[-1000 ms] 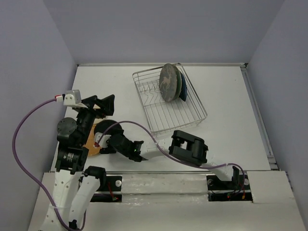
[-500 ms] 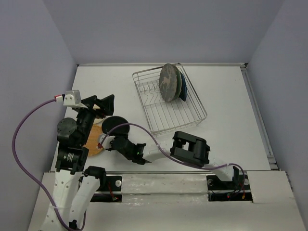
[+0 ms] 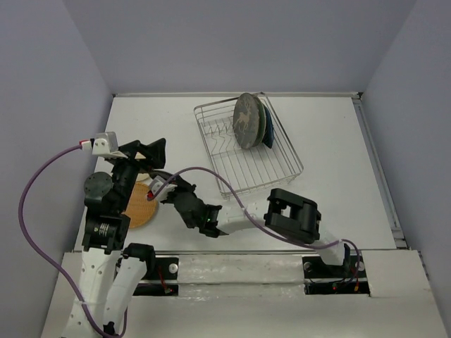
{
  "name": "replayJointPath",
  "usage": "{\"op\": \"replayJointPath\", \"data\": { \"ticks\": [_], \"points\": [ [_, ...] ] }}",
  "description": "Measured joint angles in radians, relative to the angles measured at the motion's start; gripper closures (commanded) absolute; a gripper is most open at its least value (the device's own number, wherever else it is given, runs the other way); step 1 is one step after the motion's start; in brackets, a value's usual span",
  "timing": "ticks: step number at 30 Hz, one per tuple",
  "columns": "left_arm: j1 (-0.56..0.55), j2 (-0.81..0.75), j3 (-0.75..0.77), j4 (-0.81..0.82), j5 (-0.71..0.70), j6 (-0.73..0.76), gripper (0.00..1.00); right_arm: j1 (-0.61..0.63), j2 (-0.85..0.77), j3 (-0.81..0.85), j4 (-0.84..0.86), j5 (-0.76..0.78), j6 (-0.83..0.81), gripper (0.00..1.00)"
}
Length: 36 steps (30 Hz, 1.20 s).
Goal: Load the plates into the dish rack
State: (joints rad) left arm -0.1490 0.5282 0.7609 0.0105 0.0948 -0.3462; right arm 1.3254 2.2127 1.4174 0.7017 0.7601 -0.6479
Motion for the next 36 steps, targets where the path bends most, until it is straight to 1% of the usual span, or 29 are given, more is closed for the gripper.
{"op": "replayJointPath", "data": {
  "ticks": [4,7,13,19,24,28,31,33,36],
  "points": [
    [0.0,0.0,-0.002,0.0,0.001,0.0,0.01,-0.01,-0.082,-0.013,0.066,0.023,0.016,0.93],
    [0.0,0.0,-0.002,0.0,0.0,0.0,0.01,-0.011,-0.087,-0.013,0.068,0.029,0.024,0.93],
    [0.0,-0.003,-0.002,0.0,-0.003,0.0,0.01,-0.035,-0.105,-0.036,0.005,0.019,0.101,0.93],
    [0.0,-0.009,-0.002,0.0,-0.005,0.0,0.01,-0.097,-0.192,-0.076,-0.045,0.028,0.157,0.93],
    [0.0,-0.009,-0.002,0.0,-0.005,0.0,0.01,-0.205,-0.322,-0.079,-0.076,0.074,0.212,0.93],
    [-0.002,-0.009,-0.002,-0.001,-0.005,0.0,0.01,-0.355,-0.397,-0.056,-0.12,0.151,0.276,0.93],
    [-0.004,-0.01,-0.003,0.0,-0.005,0.001,0.01,-0.436,-0.385,-0.019,-0.159,0.204,0.29,0.93],
    [-0.007,-0.01,-0.006,0.0,-0.005,0.001,0.01,-0.49,-0.349,0.028,-0.198,0.239,0.297,0.93],
    [-0.009,-0.01,-0.012,-0.003,-0.005,0.001,0.01,-0.527,-0.295,0.087,-0.252,0.262,0.311,0.93]
  ]
}}
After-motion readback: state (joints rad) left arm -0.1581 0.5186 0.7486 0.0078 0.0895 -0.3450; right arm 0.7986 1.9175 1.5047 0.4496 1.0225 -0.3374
